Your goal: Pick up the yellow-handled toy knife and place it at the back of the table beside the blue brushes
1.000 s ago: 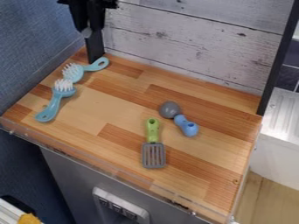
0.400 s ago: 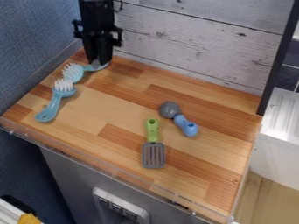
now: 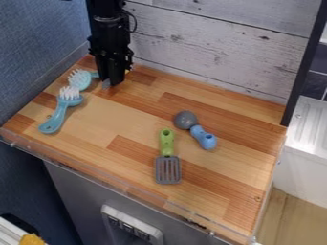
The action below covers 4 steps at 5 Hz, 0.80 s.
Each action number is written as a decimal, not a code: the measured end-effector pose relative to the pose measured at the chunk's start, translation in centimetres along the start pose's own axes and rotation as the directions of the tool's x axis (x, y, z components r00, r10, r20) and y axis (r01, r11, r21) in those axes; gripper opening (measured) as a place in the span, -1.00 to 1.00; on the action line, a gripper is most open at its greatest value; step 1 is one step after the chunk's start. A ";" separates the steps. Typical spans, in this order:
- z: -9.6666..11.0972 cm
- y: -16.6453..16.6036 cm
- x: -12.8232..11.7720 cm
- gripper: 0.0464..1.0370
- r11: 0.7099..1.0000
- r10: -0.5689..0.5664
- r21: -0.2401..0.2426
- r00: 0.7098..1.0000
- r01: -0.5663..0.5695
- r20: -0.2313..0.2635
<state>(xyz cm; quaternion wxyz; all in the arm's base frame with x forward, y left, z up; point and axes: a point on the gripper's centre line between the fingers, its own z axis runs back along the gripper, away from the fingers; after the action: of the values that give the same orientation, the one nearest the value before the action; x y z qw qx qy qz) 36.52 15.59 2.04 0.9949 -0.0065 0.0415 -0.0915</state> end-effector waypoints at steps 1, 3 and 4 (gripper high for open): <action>-0.9 -0.4 -0.3 -0.43 0.999 0.035 -0.006 0.999 -0.035 -0.004; -1.1 -1.3 -0.3 0.28 0.966 0.257 -0.021 0.966 -0.257 -0.009; -0.9 -2.0 -0.8 0.83 0.946 0.319 -0.038 0.946 -0.321 -0.063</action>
<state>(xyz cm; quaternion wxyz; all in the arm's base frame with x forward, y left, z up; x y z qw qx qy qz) 35.34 13.80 1.28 0.9946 -0.0207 0.0722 0.0720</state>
